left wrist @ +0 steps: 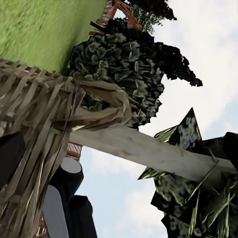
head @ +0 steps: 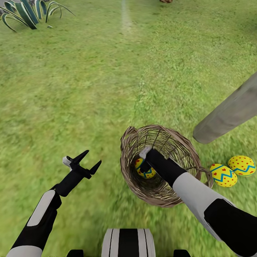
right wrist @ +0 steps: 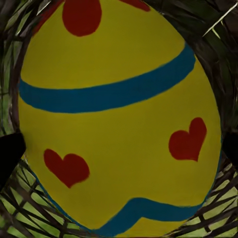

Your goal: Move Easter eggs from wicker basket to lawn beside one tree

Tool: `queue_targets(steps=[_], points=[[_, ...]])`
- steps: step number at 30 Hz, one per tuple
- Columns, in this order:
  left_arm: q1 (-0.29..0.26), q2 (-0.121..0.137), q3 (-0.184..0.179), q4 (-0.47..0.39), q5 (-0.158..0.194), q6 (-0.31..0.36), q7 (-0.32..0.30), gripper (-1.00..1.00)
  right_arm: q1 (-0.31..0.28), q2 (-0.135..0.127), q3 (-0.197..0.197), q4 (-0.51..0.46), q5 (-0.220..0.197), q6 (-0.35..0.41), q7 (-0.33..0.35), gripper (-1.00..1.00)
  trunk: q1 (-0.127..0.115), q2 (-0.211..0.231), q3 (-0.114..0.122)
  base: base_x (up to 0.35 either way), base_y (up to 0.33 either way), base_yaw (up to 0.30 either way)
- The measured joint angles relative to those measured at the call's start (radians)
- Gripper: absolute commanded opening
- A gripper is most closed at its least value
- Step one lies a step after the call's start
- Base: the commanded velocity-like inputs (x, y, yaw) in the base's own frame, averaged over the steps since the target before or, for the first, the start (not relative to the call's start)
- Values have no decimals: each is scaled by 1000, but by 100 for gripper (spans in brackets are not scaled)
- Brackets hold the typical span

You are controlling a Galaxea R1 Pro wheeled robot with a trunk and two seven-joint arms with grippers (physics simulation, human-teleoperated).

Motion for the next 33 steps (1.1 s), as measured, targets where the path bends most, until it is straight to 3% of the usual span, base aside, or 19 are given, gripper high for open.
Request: queue_targets(steps=[3, 8, 11, 12, 24, 33], points=[[0, 0, 0, 0, -1, 0, 0, 100, 0, -2, -1, -3, -24, -2, 2, 100, 1, 0, -8, 0, 0, 0], [0, 0, 0, 0, 0, 0, 0, 100, 0, -2, -2, -23, -19, -3, 2, 100, 2, -1, -15, 0, 0, 0], [1, 0, 0, 0, 0, 0, 1, 100, 0, -2, -2, -35, 15, -8, 1, 100, 3, -2, -27, 0, 0, 0], [1, 0, 0, 0, 0, 0, 0, 100, -1, -2, -2, -44, 19, -8, 0, -100, 3, -2, -31, 0, 0, 0], [0, 0, 0, 0, 4, 0, 0, 100, -1, -3, 0, -76, 32, -10, -1, -100, 5, -3, -46, 0, 0, 0], [1, 0, -2, -1, 0, 2, 4, 100, 0, -4, 0, -29, 10, -5, 0, -100, 3, -1, -23, 0, 0, 0]])
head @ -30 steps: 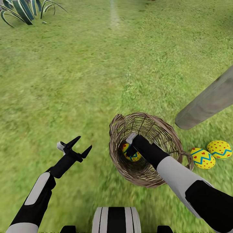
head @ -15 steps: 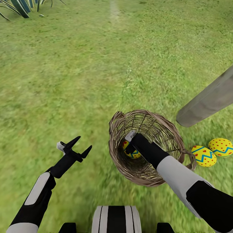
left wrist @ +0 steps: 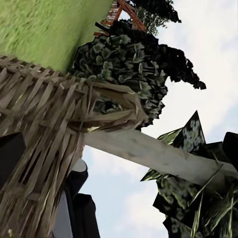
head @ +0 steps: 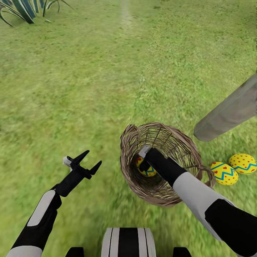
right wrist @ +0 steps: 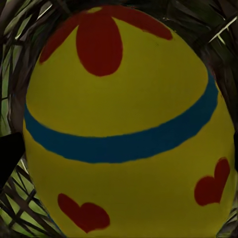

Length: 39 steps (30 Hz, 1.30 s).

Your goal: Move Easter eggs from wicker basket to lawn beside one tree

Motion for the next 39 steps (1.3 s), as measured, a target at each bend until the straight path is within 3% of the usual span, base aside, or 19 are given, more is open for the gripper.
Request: queue_targets(steps=[17, 29, 35, 39], points=[[0, 1, -1, -7, -1, 3, 5, 100, 1, 1, 0, 35, 4, 0, 0, -100, -7, 4, 66, 0, 0, 0], [0, 3, -2, -2, -2, 5, 7, 100, 1, 3, 0, 30, 6, 0, 0, -100, -13, 7, 112, -145, 0, 0], [0, 2, -2, -1, -6, 1, 9, 100, 2, -11, -9, 16, 7, 4, -2, -100, -16, 8, 135, 0, 0, 0], [0, 2, -1, 0, -7, 0, 10, 100, 11, -44, -14, -34, -1, 9, -6, -100, -17, 9, 151, 0, 0, 0]])
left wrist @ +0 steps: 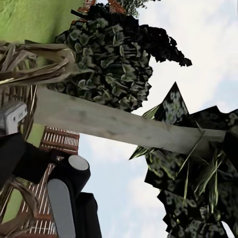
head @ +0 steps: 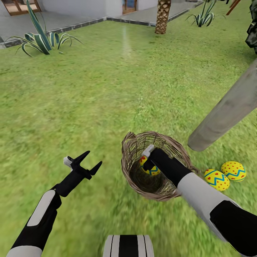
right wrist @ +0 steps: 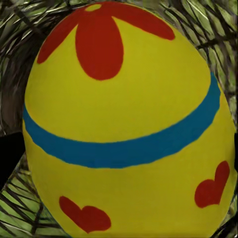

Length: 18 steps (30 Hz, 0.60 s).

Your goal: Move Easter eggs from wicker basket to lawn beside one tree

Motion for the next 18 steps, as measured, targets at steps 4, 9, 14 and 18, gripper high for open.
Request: queue_targets(steps=[4, 9, 14, 18], points=[[0, -1, 0, 0, -2, -1, 1, 100, 4, -38, -56, -24, -6, -3, 4, -100, -1, 1, 15, -178, 0, 0], [0, -1, 2, 0, -4, -3, 4, 100, 8, -33, -89, -21, -12, -9, 7, -100, -4, 2, 35, -207, 0, 0], [-2, -2, 2, -3, -5, -3, 5, 100, 9, -35, -100, -21, -38, -11, 8, -100, -6, 3, 54, -171, 0, 0], [-2, -41, -9, -10, -5, -2, 5, 100, 8, -40, -134, -22, -53, -11, 6, -100, -8, 4, 70, -108, 0, 0]])
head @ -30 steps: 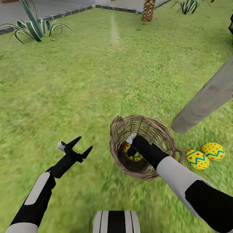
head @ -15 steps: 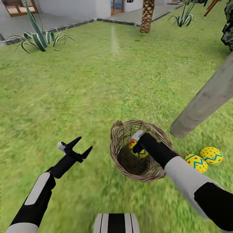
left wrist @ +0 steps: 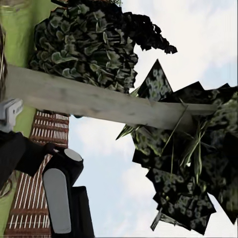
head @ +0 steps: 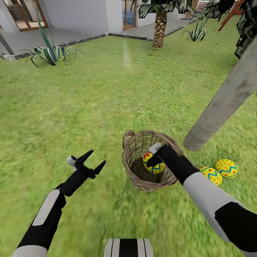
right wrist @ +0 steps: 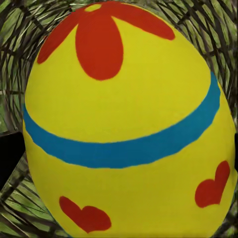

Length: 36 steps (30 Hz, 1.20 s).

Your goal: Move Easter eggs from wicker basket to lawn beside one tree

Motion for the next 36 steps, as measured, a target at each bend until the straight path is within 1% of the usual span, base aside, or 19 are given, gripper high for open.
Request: queue_targets(steps=[4, 9, 10, 12, 13, 15, 17, 18, 20, 22, 23, 24, 25, 27, 28, 30, 31, 33, 36], points=[[0, -5, -47, -8, 2, 3, -2, 100, 0, 3, -10, -1, 0, 0, 1, -100, -2, 1, 15, -4, 0, 0], [0, -2, -60, -27, 4, 9, -4, 100, 0, 3, -14, -9, -2, -3, 1, -100, -4, 2, 35, 0, 0, 0], [0, -4, -60, -28, 4, 9, -4, 100, 0, 1, -32, -25, -2, -2, 2, -100, -5, 2, 39, 0, 0, 0], [0, -1, -59, -29, 5, 12, -4, 100, 0, -1, -137, -48, 0, 0, 3, -100, -6, 3, 46, 0, 0, 0], [0, 0, -59, -29, 5, 12, -4, 100, 0, -1, -175, -52, -1, 1, 14, -100, -6, 3, 50, 0, 0, 0], [0, -4, -60, -29, 5, 11, -4, 100, 0, -12, -238, -56, -1, 2, 97, -100, -7, 3, 58, 0, 0, 0], [0, -5, -65, -29, 5, 11, -4, 100, 0, -51, -326, -60, 2, 6, 283, -100, -8, 4, 66, 0, 0, 0], [0, -4, -65, -29, 5, 11, -4, 100, 0, -79, -351, -71, 2, 8, 360, -100, -8, 4, 70, 0, 0, 0], [0, -4, -66, -29, 5, 11, -4, 100, 0, -116, -367, -94, -3, 13, 473, -100, -9, 5, 77, 0, 0, 0], [0, -6, -66, -29, 5, 11, -4, 100, 0, -142, -375, -102, -5, 16, 626, -100, -10, 5, 85, 0, 0, 0], [0, -6, -66, -29, 5, 10, -4, 100, 0, -161, -399, -104, -4, 13, 711, -100, -10, 5, 89, 0, 0, 0], [0, -6, -66, -29, 5, 10, -4, 100, 0, -174, -441, -104, -4, 10, 776, -100, -11, 6, 93, 0, 0, 0], [0, -7, -66, -29, 5, 10, -4, 100, 1, -184, -504, -103, -2, 6, 843, -100, -11, 6, 97, 0, 0, 0], [0, -8, -67, -28, 4, 8, -3, 100, 19, -195, -658, -103, -2, 2, 1019, -100, -12, 6, 104, 0, 0, 0], [0, -9, -68, -27, 4, 8, -3, 100, 28, -199, -692, -103, -3, 1, 1106, -100, -13, 7, 108, 0, 0, 0], [0, -9, -68, -29, 3, 8, -4, 100, 34, -200, -712, -101, -5, -2, 1161, -100, -13, 7, 112, 0, 0, 0], [0, -10, -70, -35, 3, 7, -4, 100, 48, -200, -752, -101, -10, -3, 1172, -100, -13, 7, 112, 0, 0, 0], [0, -9, -93, -50, 3, 5, -6, 100, 74, -197, -852, -104, -51, -2, 1175, -100, -13, 7, 112, 0, 0, 0], [0, -10, -104, -53, 2, 4, -5, 100, 81, -197, -879, -104, -68, 1, 1175, -100, -13, 7, 112, -136, -75, -19]])
